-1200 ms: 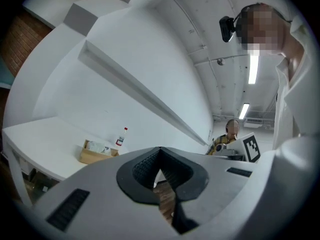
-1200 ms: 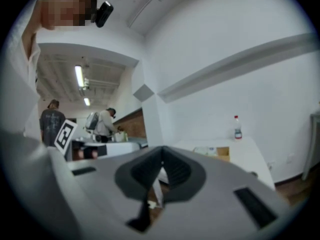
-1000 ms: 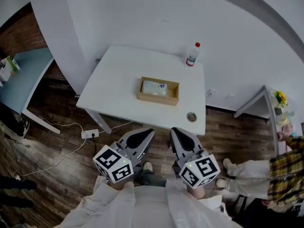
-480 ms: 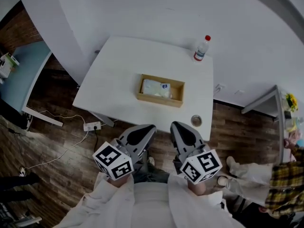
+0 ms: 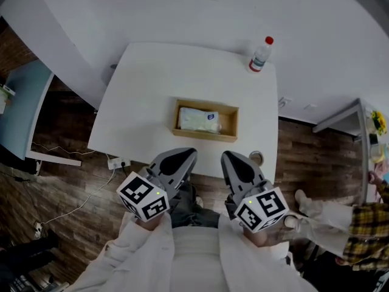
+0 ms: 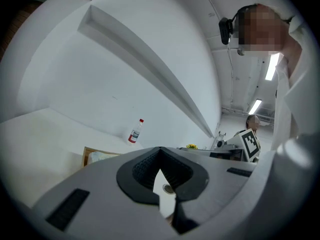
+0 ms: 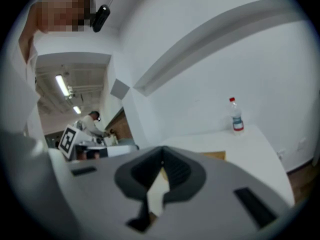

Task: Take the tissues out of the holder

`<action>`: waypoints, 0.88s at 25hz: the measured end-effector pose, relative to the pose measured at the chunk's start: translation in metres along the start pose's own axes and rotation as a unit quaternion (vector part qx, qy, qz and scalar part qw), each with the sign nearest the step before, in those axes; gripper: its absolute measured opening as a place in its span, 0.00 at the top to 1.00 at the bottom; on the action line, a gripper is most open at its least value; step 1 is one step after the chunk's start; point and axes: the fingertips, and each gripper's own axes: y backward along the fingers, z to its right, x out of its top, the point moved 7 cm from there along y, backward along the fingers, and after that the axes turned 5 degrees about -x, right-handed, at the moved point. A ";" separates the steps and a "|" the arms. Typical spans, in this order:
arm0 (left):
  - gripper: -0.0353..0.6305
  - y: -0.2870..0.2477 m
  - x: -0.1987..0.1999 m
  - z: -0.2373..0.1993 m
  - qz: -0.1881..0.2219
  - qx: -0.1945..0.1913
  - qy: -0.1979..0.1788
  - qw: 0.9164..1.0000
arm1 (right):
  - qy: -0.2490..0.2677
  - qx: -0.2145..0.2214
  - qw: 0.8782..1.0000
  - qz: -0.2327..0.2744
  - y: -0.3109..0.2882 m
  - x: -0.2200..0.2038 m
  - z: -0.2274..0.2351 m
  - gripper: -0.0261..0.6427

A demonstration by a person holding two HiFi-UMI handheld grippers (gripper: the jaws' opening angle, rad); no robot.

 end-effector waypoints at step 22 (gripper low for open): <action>0.92 -0.044 0.020 -0.103 -0.110 -0.056 -0.115 0.986 | -0.069 -0.056 0.995 -0.034 -0.072 -0.008 0.031 0.95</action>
